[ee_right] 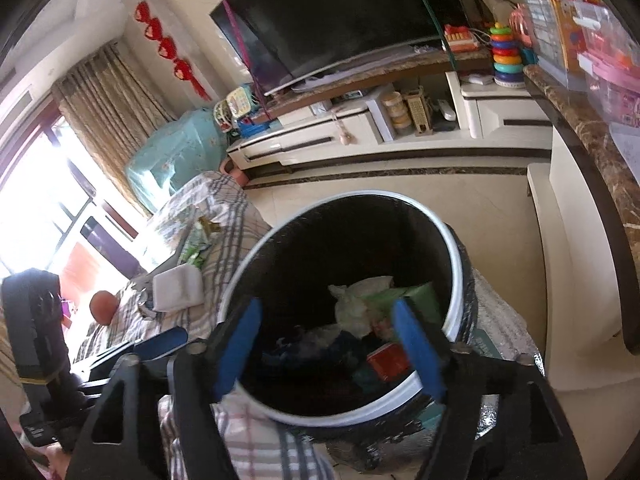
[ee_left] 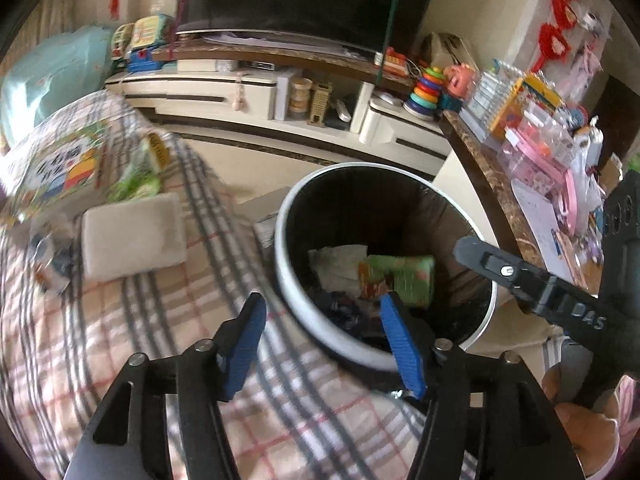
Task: Collect trash
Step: 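Move both open tools back over the items on the bed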
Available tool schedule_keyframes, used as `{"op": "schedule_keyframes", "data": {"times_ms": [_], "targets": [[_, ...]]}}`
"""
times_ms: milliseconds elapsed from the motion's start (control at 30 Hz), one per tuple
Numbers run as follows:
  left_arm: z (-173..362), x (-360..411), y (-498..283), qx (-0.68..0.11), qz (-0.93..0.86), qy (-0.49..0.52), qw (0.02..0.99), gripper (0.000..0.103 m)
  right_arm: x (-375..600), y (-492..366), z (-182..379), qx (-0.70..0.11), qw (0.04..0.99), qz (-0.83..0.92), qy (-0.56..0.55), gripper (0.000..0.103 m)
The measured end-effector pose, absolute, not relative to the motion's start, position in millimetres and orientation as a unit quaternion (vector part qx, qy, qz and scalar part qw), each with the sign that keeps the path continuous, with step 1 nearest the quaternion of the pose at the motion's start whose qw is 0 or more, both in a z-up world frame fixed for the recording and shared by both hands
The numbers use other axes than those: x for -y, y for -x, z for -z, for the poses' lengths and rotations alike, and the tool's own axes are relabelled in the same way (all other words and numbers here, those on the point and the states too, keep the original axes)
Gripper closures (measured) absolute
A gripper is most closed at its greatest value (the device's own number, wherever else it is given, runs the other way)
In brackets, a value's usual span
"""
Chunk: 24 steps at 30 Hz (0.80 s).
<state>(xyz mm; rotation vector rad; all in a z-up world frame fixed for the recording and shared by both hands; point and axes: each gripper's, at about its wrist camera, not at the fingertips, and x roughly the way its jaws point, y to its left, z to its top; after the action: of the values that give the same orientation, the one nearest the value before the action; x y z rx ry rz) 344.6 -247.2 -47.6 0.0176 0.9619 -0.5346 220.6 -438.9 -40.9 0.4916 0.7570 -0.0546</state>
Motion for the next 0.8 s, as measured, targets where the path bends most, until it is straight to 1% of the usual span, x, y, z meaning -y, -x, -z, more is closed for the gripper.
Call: {"op": "schedule_keyframes", "data": {"times_ms": [33,100,167,200,233,333,800], "targets": [[48.2,241.1,-340.2,-0.457,0.251,-0.005,0.853,0.042,434.3,-217.6,38.6,-0.361,0.902,0.023,-0.236,0.021],[48.2,228.8,-333.0,-0.457,0.24,-0.002,0.856,0.042,425.4,-212.8,35.4,-0.355,0.905,0.017,-0.232,0.017],[47.5,214.9,-324.4,-0.454,0.228,0.006,0.861,0.038,414.1,-206.9,32.7,-0.352,0.909,0.011,-0.223,0.01],[47.3,206.5,-319.2,-0.453,0.221,0.012,0.864,0.034,410.3,-205.2,32.5,-0.351,0.91,0.008,-0.22,0.009],[47.0,198.4,-314.6,-0.452,0.213,0.019,0.866,0.032,403.2,-202.8,31.8,-0.351,0.912,0.004,-0.215,0.008],[46.4,177.4,-301.4,-0.453,0.199,0.037,0.868,0.032,387.5,-200.6,31.5,-0.355,0.913,-0.008,-0.203,0.005],[45.1,99.7,-267.5,-0.462,0.138,0.077,0.873,0.031,314.8,-206.5,39.8,-0.373,0.907,-0.075,-0.178,0.003]]}}
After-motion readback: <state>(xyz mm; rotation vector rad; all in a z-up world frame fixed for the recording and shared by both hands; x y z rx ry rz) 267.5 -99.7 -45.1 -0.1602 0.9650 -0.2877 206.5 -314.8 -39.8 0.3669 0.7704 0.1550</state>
